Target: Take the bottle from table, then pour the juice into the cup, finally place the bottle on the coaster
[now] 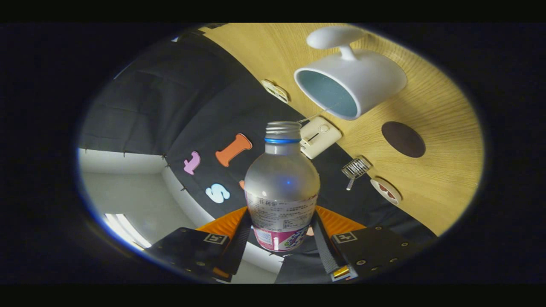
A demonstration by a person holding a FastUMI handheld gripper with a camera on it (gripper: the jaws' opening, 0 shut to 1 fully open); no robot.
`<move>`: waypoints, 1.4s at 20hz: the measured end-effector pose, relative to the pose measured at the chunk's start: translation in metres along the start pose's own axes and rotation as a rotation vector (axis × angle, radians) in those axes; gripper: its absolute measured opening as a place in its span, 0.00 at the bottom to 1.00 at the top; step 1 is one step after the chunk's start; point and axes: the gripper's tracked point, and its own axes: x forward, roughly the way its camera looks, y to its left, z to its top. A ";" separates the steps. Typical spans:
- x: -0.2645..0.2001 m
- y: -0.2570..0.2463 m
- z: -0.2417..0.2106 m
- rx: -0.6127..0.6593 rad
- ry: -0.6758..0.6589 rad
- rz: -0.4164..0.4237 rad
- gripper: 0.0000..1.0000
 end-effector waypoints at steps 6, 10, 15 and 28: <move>-0.009 -0.009 0.006 -0.070 -0.012 -0.035 0.74; -0.010 -0.028 0.011 -0.156 -0.015 -0.093 0.74; -0.006 -0.045 0.012 -0.405 0.005 -0.160 0.74; 0.006 -0.098 0.017 -1.118 0.125 -0.253 0.74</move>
